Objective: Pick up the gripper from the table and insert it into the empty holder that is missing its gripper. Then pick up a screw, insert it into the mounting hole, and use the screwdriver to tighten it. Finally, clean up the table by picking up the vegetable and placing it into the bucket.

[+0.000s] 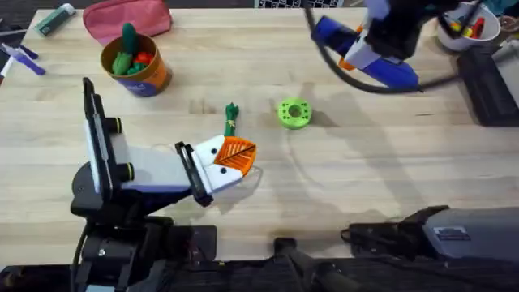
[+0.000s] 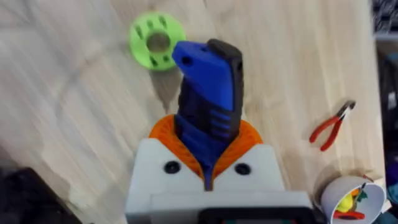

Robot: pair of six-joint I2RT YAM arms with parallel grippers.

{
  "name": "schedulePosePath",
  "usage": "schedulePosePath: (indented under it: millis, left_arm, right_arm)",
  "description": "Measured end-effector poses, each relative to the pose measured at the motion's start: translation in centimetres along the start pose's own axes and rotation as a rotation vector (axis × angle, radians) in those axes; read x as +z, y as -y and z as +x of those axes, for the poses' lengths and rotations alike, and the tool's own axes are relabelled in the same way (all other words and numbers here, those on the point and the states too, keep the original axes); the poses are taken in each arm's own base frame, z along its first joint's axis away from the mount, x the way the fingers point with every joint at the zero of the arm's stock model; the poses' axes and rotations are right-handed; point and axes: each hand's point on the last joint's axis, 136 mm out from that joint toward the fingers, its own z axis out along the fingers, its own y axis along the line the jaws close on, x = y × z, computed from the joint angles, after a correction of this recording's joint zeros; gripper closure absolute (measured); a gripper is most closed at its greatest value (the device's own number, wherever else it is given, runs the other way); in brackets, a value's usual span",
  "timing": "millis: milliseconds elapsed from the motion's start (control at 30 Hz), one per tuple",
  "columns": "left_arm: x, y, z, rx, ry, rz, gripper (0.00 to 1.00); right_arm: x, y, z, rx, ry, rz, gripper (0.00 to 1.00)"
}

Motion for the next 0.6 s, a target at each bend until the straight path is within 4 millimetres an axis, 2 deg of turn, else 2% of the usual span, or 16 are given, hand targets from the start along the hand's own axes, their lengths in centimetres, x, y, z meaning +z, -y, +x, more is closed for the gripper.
schedulePosePath:
  millis: [333,467,600]
  left_arm:
    - [0.0,0.0,0.0,0.000,0.000,0.000,0.980]
    - [0.0,0.0,0.0,0.001,0.000,0.000,0.980]
    - [0.0,0.0,0.0,0.000,0.000,0.000,0.980]
  right_arm:
    - [8.8,2.0,3.5,0.029,-0.218,-0.127,0.976]
    - [11.8,3.4,5.3,0.087,-0.235,-0.110,0.976]
    - [14.5,3.7,7.8,0.138,-0.242,-0.093,0.976]
